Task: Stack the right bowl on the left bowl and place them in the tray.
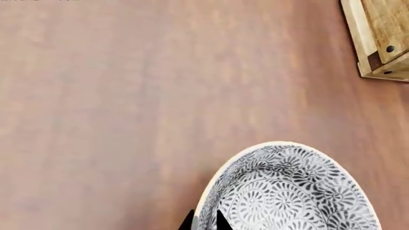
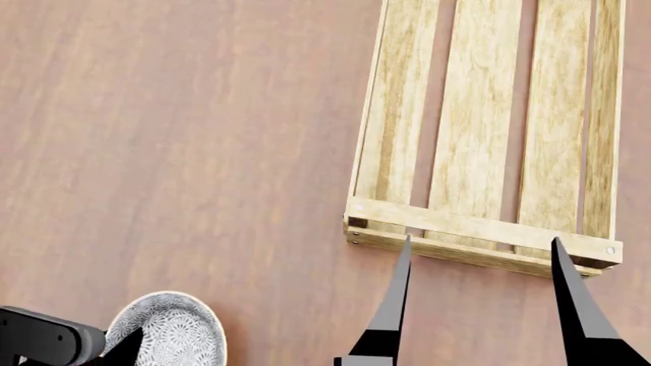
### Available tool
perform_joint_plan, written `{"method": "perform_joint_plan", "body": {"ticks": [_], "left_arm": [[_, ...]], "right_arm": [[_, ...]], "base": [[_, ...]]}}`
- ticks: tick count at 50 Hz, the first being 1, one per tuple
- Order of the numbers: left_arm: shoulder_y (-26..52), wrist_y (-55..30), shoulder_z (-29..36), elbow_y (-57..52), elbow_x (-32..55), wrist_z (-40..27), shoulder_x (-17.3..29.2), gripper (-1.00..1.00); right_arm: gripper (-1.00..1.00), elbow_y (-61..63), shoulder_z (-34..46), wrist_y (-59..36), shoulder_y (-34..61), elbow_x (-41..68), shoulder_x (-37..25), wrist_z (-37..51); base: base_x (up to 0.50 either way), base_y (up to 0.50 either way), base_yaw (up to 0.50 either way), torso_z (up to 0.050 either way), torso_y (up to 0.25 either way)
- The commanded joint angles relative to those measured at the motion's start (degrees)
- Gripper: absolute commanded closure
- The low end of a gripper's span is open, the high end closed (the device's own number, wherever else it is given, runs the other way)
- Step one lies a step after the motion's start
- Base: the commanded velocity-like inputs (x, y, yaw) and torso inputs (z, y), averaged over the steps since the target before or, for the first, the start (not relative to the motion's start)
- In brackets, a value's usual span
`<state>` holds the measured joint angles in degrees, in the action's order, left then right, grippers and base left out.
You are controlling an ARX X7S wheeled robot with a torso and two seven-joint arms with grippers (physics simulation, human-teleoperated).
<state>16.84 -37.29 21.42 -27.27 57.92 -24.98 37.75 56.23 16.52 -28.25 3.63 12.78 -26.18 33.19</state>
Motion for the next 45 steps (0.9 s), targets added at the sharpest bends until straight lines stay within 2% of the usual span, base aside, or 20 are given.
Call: {"method": "perform_joint_plan", "body": {"ticks": [1, 11, 25, 29, 33, 45], "left_arm": [[0.3, 0.3, -2.6, -0.9, 0.8, 1.0, -1.1, 1.00], [-0.8, 1.9, -2.1, -0.3, -0.8, 2.0, -1.5, 1.00], [0.3, -0.6, -6.3, -7.2, 6.8, -3.2, 1.5, 1.00], [-1.1, 0.9, -6.5, -7.1, 5.6, -2.4, 1.5, 1.00], [0.3, -0.3, -8.2, -8.9, 9.4, -4.8, 2.7, 1.00], [-0.7, 1.4, -12.4, -10.7, 12.9, -6.8, 4.7, 1.00]], "right_arm": [[-1.00, -0.7, -1.6, 1.4, 0.0, -0.2, 0.7, -2.1], [-1.00, -0.6, -1.5, 1.2, 0.2, 0.1, 0.5, -1.6], [-1.00, -0.4, -1.2, 1.1, 0.4, 0.4, 0.1, -1.1], [-1.00, -0.2, -1.0, 0.9, 0.6, 0.6, 0.1, -0.9], [-1.00, 0.0, -1.0, 0.8, 0.6, 0.7, -0.1, -0.6], [-1.00, 0.0, -0.9, 1.0, 0.7, 1.1, -0.4, -0.2]], "base": [[0.00, 0.00, 0.00, 0.000, 0.000], [0.00, 0.00, 0.00, 0.000, 0.000], [0.00, 0.00, 0.00, 0.000, 0.000], [0.00, 0.00, 0.00, 0.000, 0.000], [0.00, 0.00, 0.00, 0.000, 0.000], [0.00, 0.00, 0.00, 0.000, 0.000]]}}
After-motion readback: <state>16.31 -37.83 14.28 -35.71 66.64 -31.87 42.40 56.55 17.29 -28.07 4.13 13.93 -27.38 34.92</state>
